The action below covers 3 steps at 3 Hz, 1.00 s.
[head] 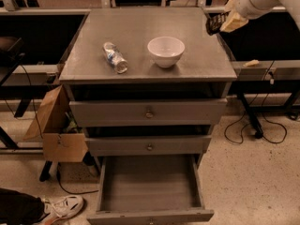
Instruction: Pick rxbar chocolate from bottom drawer and place on counter
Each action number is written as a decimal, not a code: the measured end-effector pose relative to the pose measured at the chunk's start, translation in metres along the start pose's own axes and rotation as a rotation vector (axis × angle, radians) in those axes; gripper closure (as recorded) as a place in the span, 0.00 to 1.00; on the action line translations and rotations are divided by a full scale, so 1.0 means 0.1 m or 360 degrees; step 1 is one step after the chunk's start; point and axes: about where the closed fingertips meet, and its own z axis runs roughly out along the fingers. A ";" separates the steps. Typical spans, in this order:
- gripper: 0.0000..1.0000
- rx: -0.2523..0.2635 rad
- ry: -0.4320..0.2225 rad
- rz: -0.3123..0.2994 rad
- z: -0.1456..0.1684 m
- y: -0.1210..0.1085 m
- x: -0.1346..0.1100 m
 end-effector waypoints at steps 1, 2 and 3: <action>1.00 -0.0096 -0.0122 -0.0008 0.37 0.21 0.01; 0.81 -0.0144 -0.0180 -0.0021 0.57 0.37 -0.01; 0.58 -0.0166 -0.0184 -0.0042 0.63 0.44 -0.06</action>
Offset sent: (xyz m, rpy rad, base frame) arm 0.0326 0.0152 -0.0861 0.0640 0.0995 0.1590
